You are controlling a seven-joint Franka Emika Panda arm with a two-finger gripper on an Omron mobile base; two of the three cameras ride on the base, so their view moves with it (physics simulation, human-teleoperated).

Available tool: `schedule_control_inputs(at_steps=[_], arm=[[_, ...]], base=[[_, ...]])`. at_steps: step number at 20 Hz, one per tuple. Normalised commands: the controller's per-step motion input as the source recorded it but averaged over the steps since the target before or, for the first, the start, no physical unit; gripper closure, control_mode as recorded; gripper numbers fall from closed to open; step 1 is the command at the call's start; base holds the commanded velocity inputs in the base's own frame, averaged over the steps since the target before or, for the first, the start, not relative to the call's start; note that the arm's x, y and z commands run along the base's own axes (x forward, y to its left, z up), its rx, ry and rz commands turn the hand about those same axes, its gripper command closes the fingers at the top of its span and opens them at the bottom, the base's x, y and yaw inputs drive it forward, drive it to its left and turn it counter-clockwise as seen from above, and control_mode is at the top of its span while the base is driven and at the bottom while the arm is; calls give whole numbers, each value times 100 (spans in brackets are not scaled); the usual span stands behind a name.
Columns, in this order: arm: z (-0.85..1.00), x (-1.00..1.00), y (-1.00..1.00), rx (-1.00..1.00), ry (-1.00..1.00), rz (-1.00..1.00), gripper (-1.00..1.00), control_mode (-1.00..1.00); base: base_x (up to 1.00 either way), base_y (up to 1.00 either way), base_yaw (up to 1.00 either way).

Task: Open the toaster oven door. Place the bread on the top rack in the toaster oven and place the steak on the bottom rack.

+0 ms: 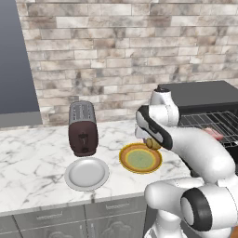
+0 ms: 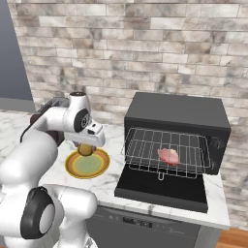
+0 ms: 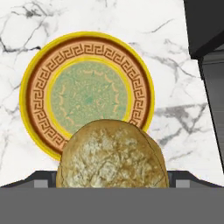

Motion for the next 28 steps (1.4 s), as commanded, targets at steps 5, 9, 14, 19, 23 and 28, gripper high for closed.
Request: schedule_control_inputs(at_steps=[5,9,14,19,23,28], arm=[[53,-28,-36,0,9,-4,100,-100],[51,-27,-47,0,7,-4,100,-100],[33,-18,-54,0,13,-7,100,-100],[14,-4,-61,-1,9,-6,100,-100],[10,0,-61,0,3,-4,100,-100],[8,1,-61,0,0,-2,100,-100]], base=[[0,0,0],[0,0,0],[0,0,0],[0,0,0],[0,0,0],[0,0,0]])
